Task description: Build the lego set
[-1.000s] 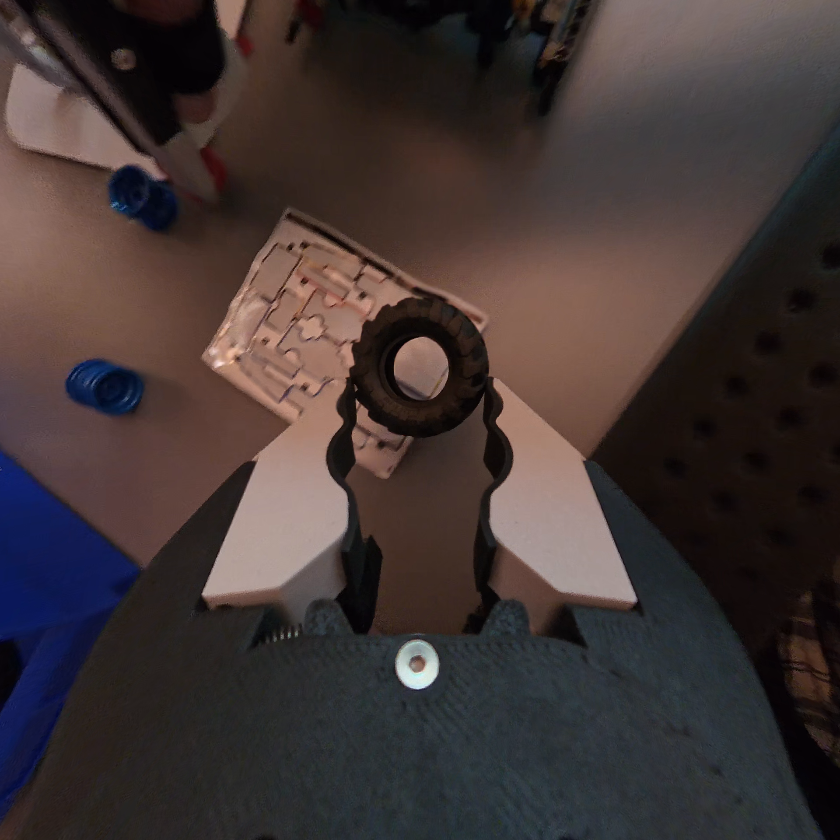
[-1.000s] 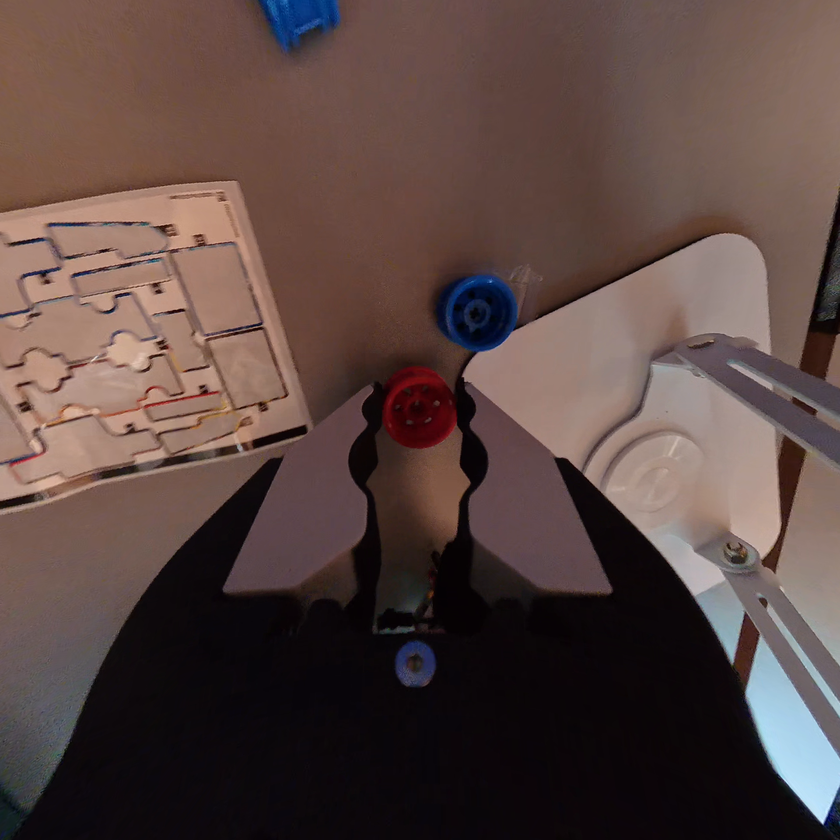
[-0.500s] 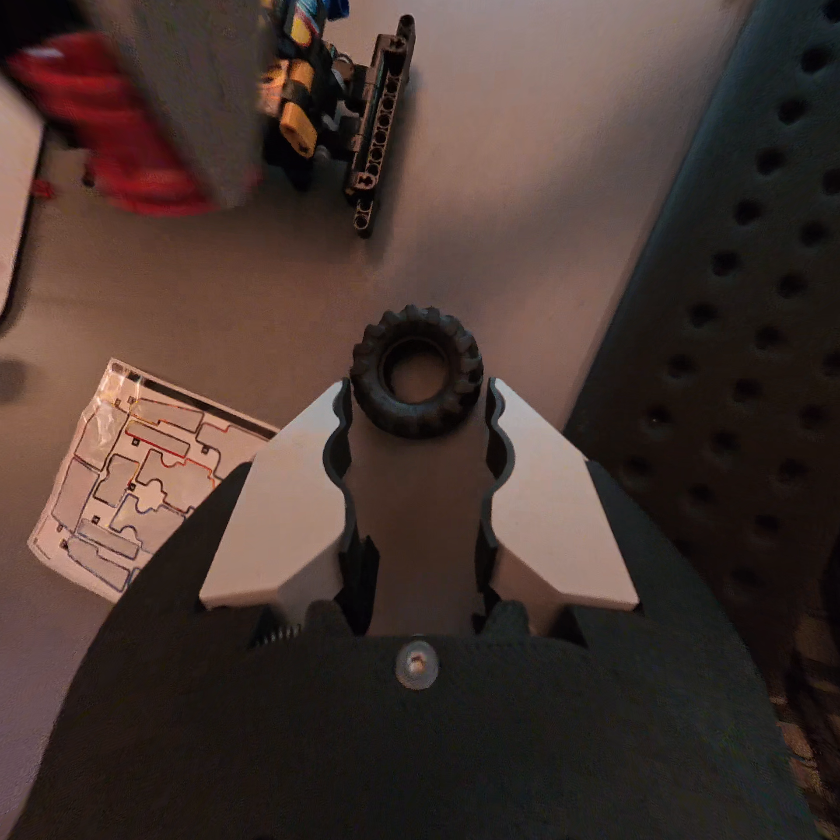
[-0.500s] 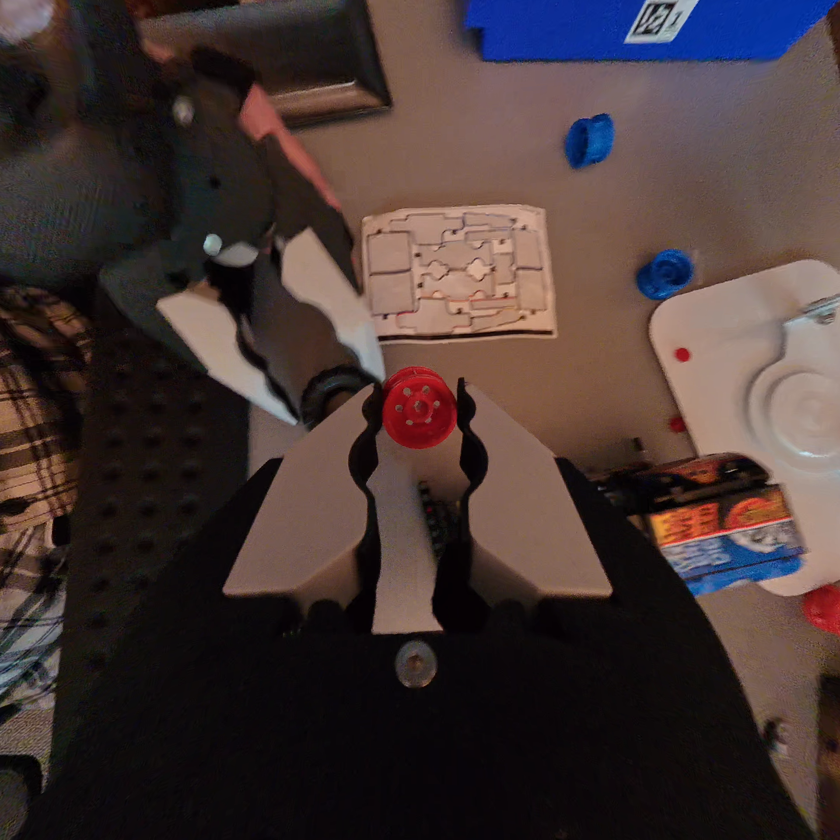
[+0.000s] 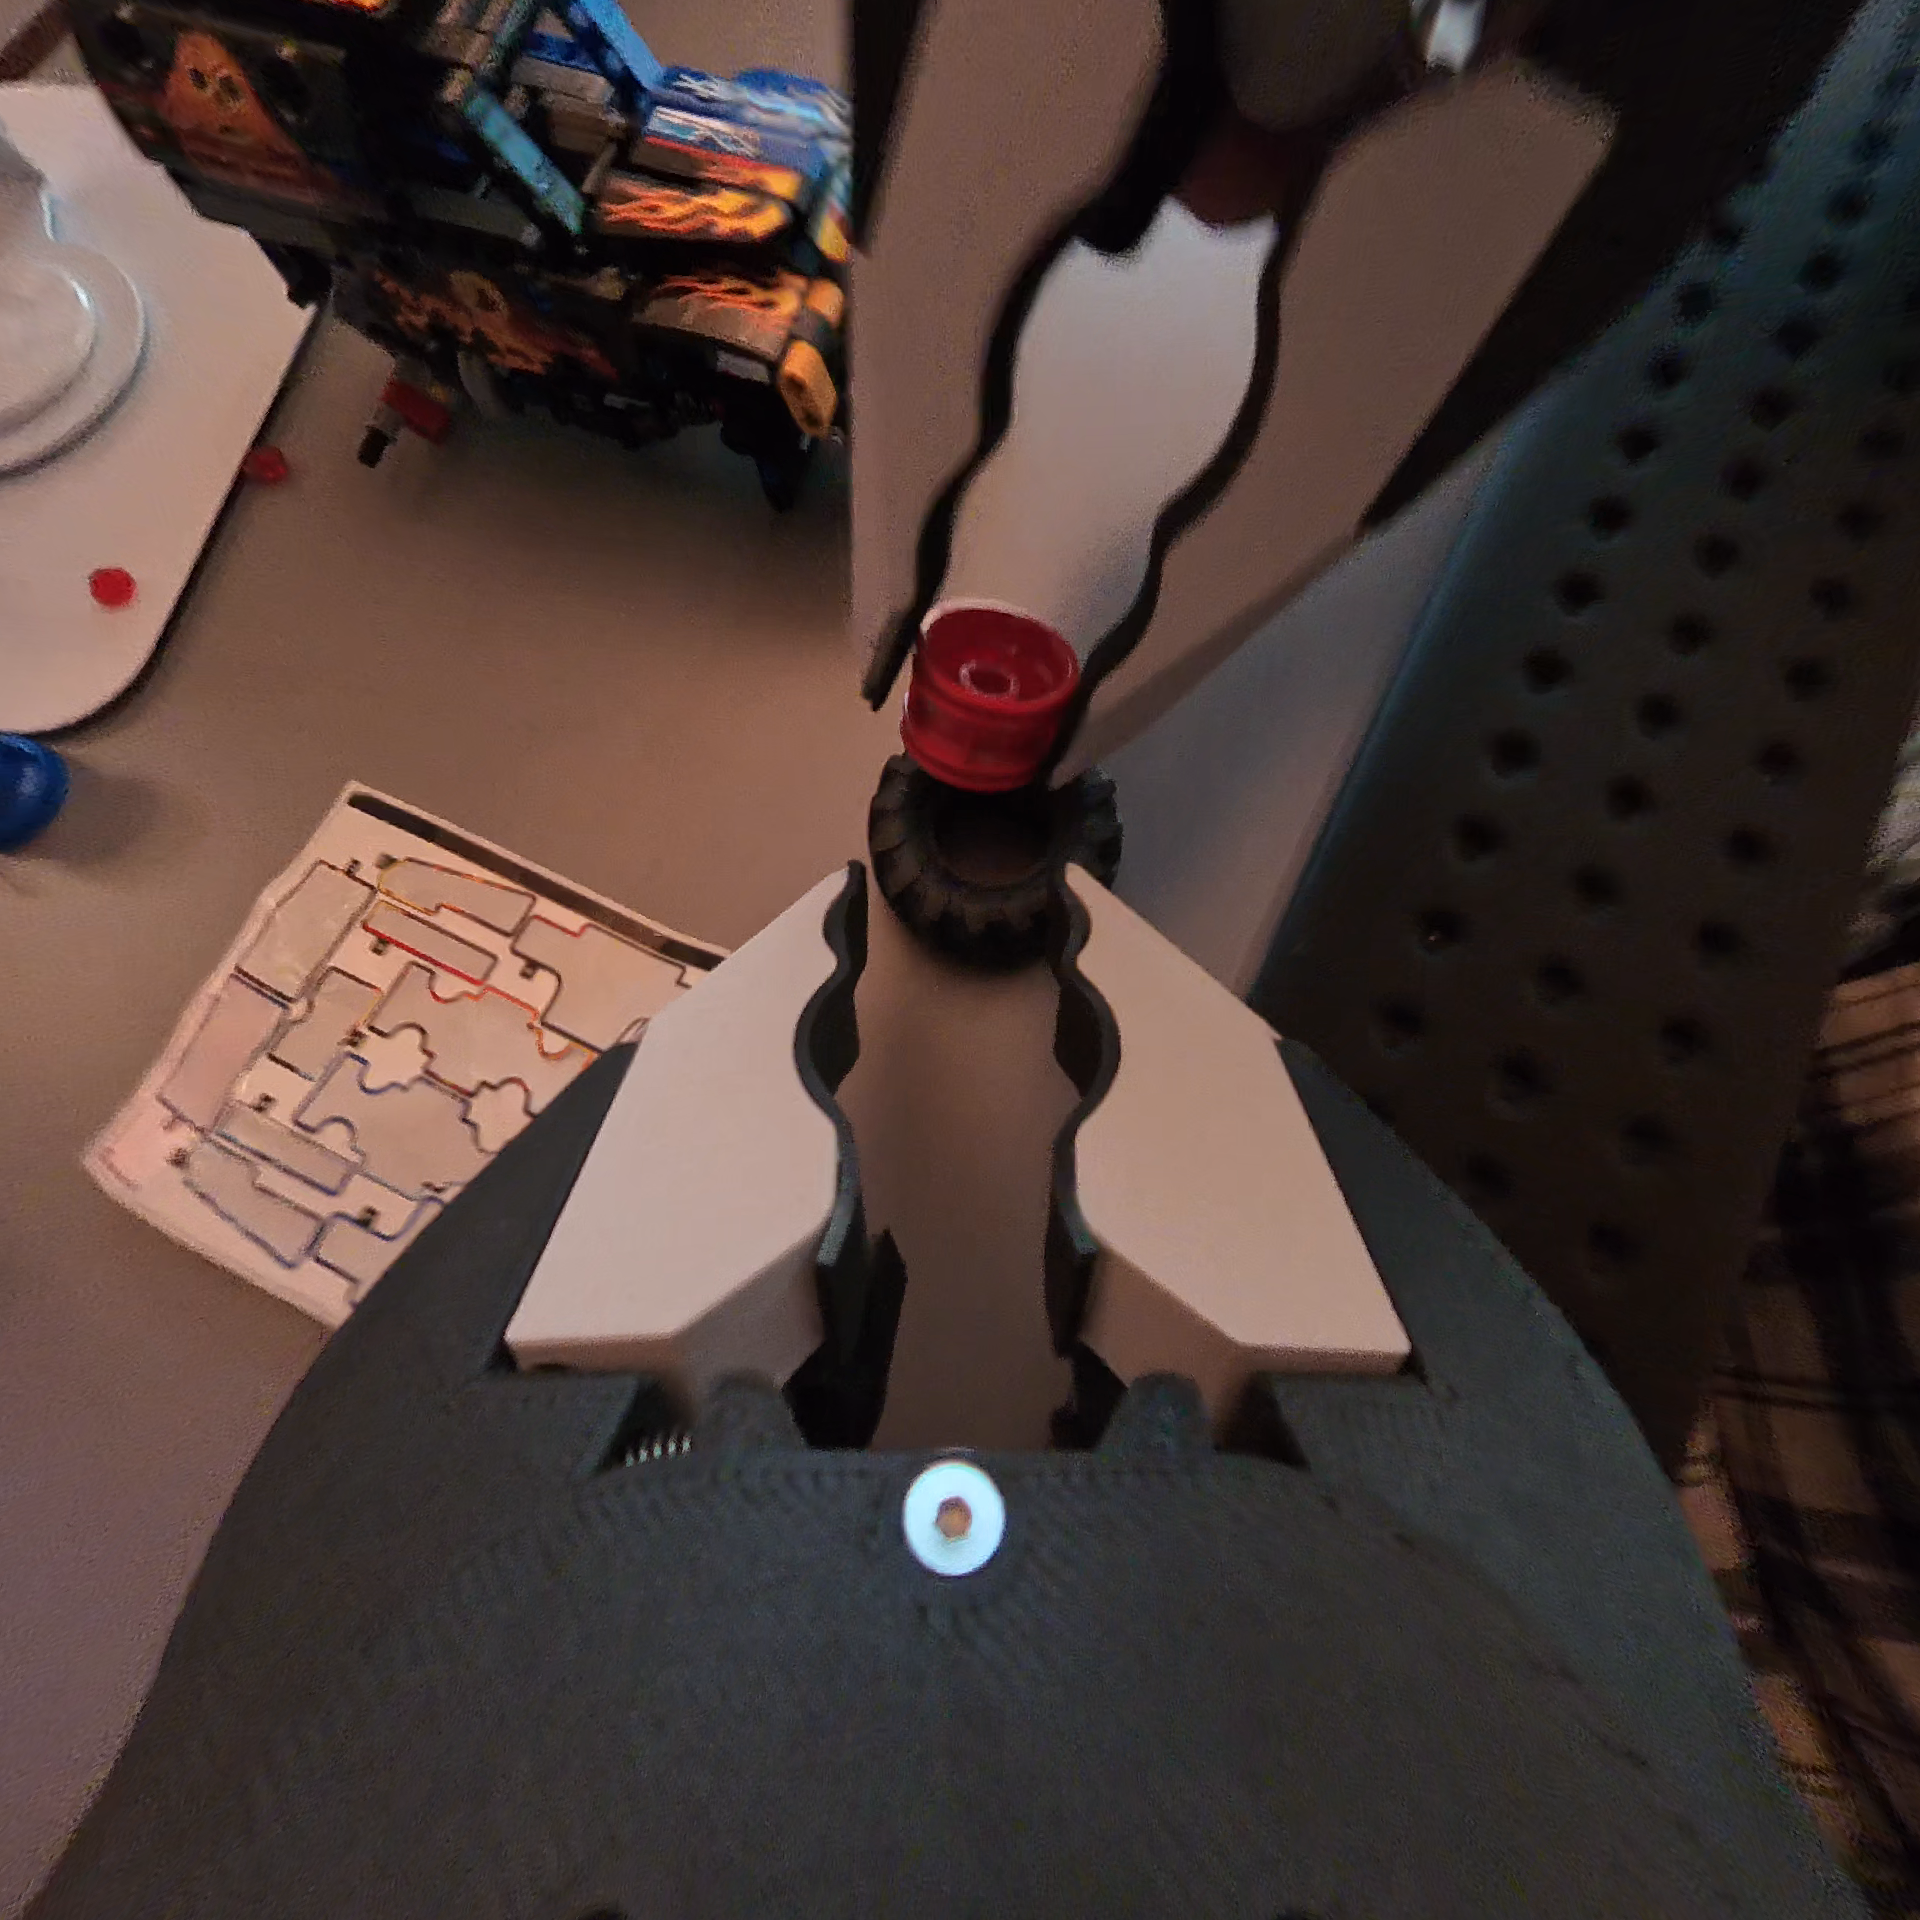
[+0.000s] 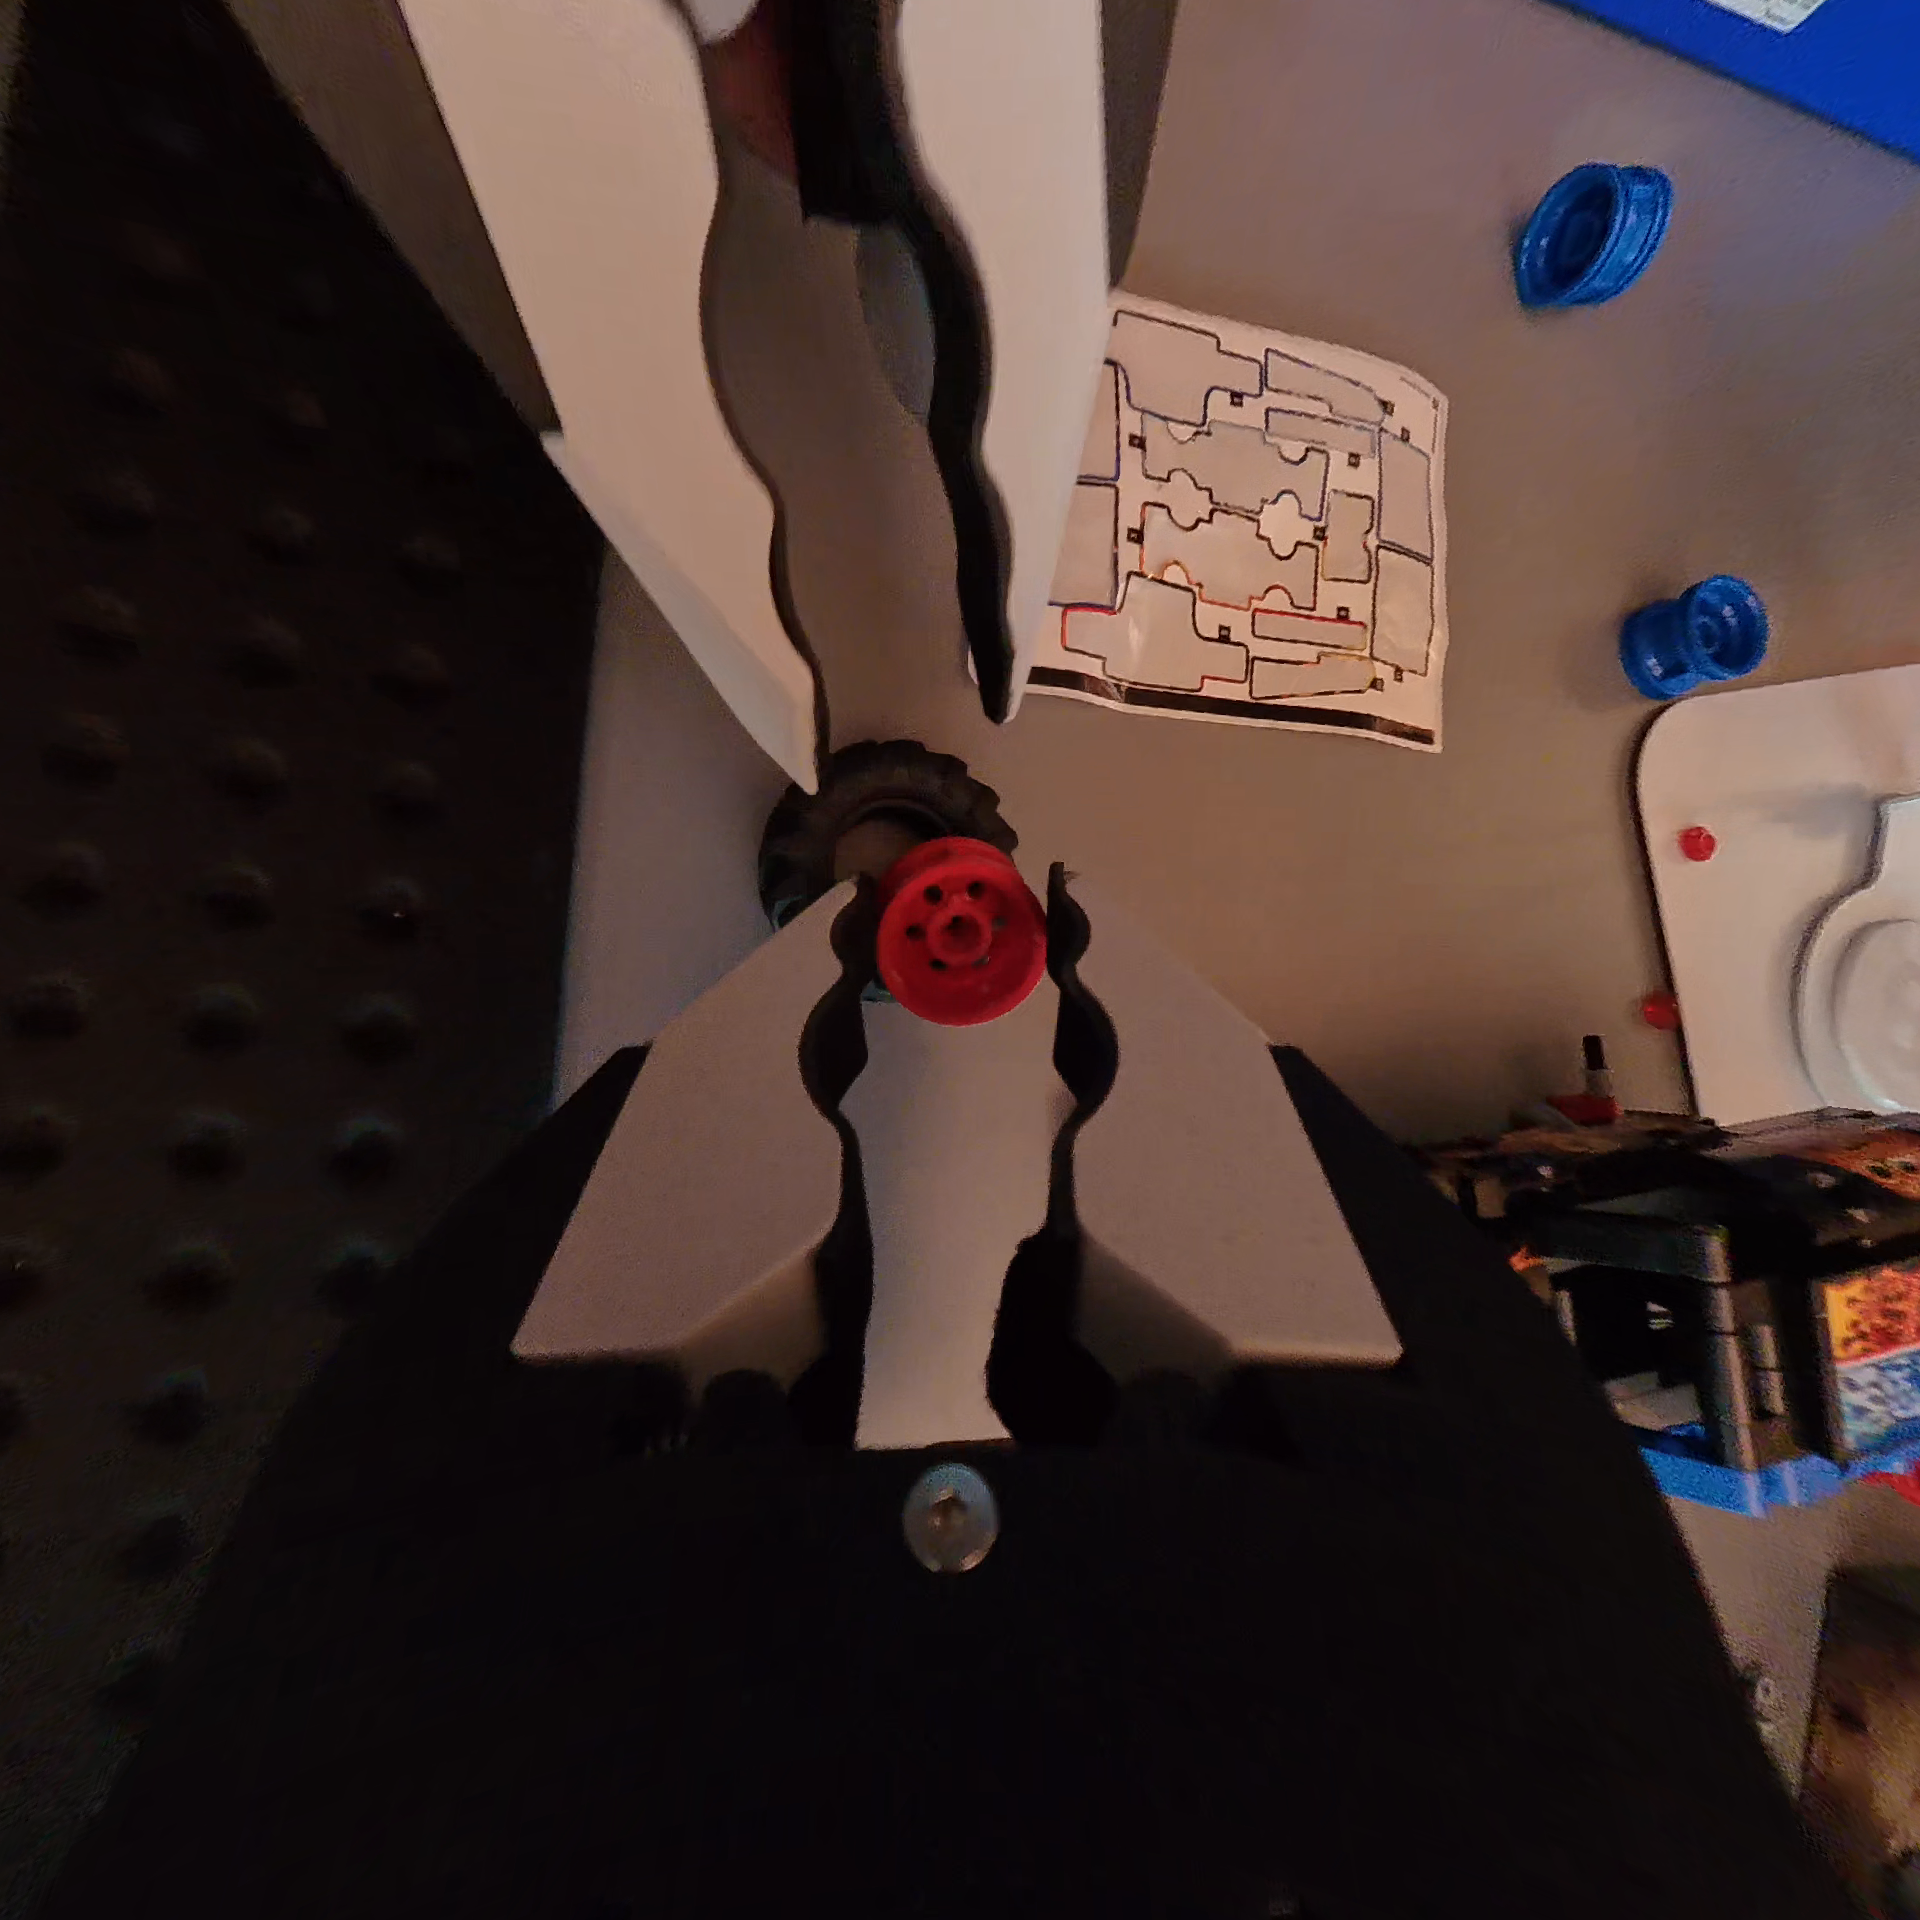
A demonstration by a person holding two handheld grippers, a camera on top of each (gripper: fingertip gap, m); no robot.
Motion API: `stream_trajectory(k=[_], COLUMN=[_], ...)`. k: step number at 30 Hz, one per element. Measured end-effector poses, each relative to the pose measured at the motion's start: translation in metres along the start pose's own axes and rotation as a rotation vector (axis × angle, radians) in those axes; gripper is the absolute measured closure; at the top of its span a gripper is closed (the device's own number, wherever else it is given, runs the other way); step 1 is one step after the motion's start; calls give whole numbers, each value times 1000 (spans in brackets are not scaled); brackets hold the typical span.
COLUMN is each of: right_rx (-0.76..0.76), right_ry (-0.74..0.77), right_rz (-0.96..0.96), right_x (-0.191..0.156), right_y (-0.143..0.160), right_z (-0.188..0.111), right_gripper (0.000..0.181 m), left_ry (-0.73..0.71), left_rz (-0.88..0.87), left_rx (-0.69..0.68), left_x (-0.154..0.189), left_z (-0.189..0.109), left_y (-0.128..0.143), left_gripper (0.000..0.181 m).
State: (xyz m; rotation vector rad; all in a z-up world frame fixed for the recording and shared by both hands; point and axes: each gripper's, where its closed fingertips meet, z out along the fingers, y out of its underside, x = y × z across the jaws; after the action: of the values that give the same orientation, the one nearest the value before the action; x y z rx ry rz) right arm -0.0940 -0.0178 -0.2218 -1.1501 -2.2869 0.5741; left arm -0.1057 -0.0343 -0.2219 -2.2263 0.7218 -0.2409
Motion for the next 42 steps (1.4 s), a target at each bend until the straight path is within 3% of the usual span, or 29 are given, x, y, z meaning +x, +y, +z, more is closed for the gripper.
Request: stream_trajectory(k=[4, 11, 18, 21, 26, 32, 35, 42], right_rx=[41, 38, 159, 156, 124, 125, 89, 18], right_ry=[-19, -19, -34, -9, -50, -58, -68, -141], right_rz=[10, 39, 156, 174, 198, 210, 201, 210], right_x=[-8, -12, -8, -4, -12, -13, -13, -14], right_y=[-6, -8, -9, -6, 8, 8, 10, 13], right_z=[6, 12, 11, 0, -3, 2, 3, 5], right_gripper=[151, 151, 151, 143, 156, 157, 157, 157], left_ry=[81, 91, 37, 19, 42, 75, 66, -27], left_rz=[-145, -150, -130, -98, -129, -121, -79, 54], left_rx=[127, 96, 65, 3, 42, 34, -1, -71], left_x=[-5, 0, -5, -4, -2, 3, 5, 4], left_z=[-14, 4, 10, 16, 14, 11, 18, 23], left_y=[-18, -14, -14, -5, -11, -15, -14, -12], left_gripper=[150, 160, 172, 176, 172, 173, 181, 181])
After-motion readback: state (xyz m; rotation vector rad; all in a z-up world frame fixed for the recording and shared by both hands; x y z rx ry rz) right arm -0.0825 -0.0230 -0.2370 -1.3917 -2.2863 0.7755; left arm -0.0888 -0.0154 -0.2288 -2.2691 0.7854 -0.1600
